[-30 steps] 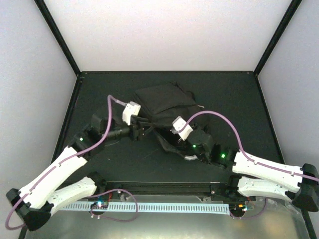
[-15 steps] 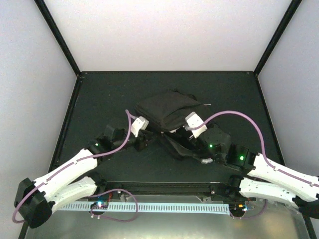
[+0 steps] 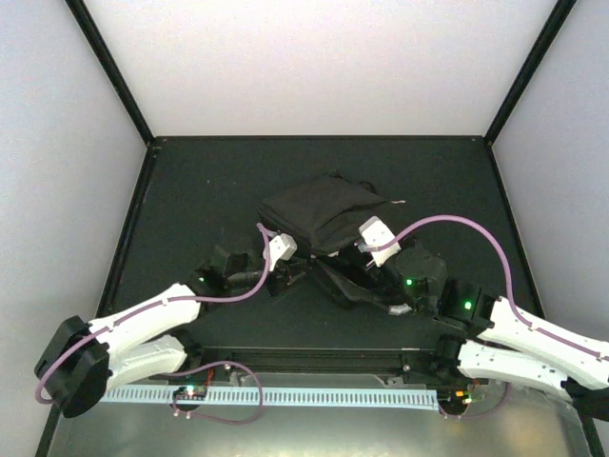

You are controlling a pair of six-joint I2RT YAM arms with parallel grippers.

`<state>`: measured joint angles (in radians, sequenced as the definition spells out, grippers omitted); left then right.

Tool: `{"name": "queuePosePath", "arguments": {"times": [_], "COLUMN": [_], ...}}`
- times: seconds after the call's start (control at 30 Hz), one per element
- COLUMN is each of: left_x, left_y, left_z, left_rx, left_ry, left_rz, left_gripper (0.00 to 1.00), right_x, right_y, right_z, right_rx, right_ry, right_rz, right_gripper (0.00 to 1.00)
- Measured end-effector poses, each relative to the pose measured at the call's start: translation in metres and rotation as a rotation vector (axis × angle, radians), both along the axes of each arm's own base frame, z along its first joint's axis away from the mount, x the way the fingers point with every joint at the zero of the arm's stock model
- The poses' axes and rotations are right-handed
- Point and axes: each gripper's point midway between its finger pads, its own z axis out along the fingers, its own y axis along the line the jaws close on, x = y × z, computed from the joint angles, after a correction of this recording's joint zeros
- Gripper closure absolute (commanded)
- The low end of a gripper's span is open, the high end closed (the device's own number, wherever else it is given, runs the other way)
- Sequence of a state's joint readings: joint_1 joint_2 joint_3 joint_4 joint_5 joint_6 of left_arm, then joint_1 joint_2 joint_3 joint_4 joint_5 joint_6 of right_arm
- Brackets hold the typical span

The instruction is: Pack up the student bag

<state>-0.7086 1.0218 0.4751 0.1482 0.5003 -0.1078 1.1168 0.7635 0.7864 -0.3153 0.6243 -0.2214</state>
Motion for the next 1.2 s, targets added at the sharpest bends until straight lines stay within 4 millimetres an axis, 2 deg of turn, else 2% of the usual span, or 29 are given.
{"name": "queuePosePath", "arguments": {"times": [0.23,0.53,0.9,0.97,1.2], "left_x": [0.002,0.006,0.017,0.018,0.016], "left_y": [-0.002,-0.01,-0.013,-0.013,-0.017], "left_z": [-0.011,-0.022,-0.031,-0.029,-0.022], "left_rx": [-0.004,-0.016,0.002,-0.001,-0.023], "left_ry": [-0.012,-0.043,-0.07,-0.08,-0.093], "left_rz": [-0.003,-0.017,0.007,0.013,-0.011], "left_gripper": [0.76,0.68,0.8,0.85,0.89], "right_x": [0.0,-0.002,-0.005,-0.005,-0.005], "right_y": [0.0,0.001,-0.001,-0.001,-0.001], "right_z": [0.0,0.0,0.003,0.003,0.003], "right_rx": [0.0,0.004,0.01,0.012,0.022], "right_ry": [0.0,0.003,0.007,0.01,0.016], "right_rz": [0.002,0.015,0.025,0.024,0.024], "right_gripper": [0.98,0.98,0.98,0.98,0.98]}}
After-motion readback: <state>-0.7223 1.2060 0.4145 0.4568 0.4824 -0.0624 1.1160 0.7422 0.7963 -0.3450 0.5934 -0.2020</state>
